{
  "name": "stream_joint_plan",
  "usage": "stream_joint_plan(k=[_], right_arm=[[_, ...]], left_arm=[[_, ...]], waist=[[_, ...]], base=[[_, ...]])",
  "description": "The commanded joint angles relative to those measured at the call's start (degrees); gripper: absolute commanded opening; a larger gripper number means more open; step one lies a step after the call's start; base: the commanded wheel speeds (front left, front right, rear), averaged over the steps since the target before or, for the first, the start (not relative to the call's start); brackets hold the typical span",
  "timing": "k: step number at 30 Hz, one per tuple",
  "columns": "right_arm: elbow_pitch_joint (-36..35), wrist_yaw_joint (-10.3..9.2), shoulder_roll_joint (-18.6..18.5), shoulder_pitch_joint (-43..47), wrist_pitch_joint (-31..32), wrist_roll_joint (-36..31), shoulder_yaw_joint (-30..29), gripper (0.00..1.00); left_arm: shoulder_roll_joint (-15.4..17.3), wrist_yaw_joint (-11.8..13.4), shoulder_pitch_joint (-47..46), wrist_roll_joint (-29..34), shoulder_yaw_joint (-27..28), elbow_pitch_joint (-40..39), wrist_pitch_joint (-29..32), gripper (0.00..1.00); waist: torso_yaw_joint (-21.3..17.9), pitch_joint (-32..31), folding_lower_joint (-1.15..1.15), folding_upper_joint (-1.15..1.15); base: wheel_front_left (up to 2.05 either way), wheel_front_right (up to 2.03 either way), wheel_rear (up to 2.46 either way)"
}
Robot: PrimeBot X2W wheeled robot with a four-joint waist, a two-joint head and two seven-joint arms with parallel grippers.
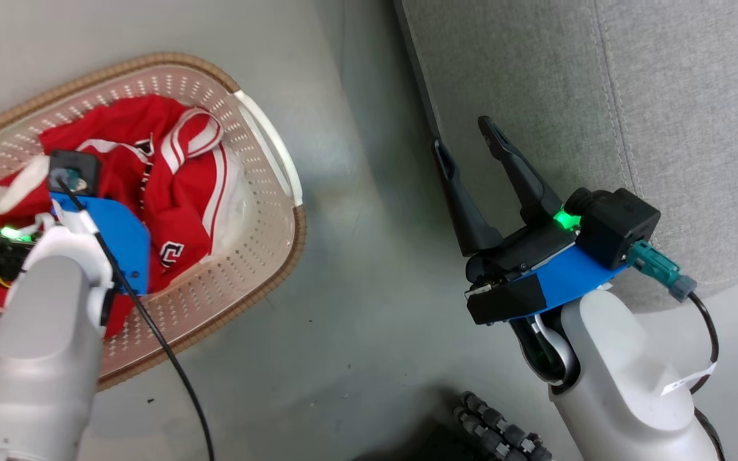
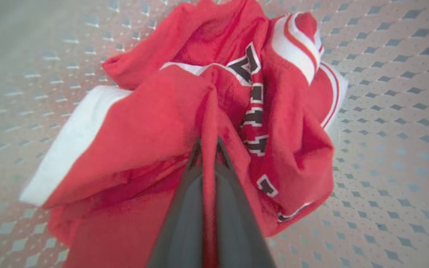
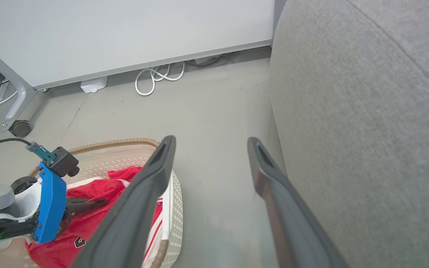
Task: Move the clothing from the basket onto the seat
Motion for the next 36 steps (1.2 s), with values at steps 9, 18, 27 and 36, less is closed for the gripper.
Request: stream_joint_plan(k=[9,18,27,36], right_arm=[[2.9,0.01,-0.1,2.1,-0.2,-3.4,-1.6,1.00],[7.4,0.01,-0.1,7.5,-0.2,-7.1,-3.6,1.00],[10.9,0.01,-0.1,13.0,0.2,-8.8,-4.3,1.00],[10.6,0.01,-0.1,18.2,2.7,-9.3,-4.8,1.00]], left_arm=[[-6.4,-1.2,4.6,-4.4,1.0,0.6,-8.4,0.00],[-11.5,-4.5,9.3,-6.4,-2.7,2.7,-21.7,0.00],[-14.2,-4.9,11.3,-11.1,-10.9,0.2,-27.1,0.00],[-14.6,-4.9,8.0,-19.9,-20.8,-7.4,-27.6,0.00]], waist=[[4.3,-12.7,0.00,0.00],[9.1,-28.5,0.00,0.00],[13.5,-40.6,0.00,0.00],[17.2,-47.0,0.00,0.00]], base=[[0.00,0.00,0.00],[0.00,0.00,0.00],[0.00,0.00,0.00],[0.00,0.00,0.00]])
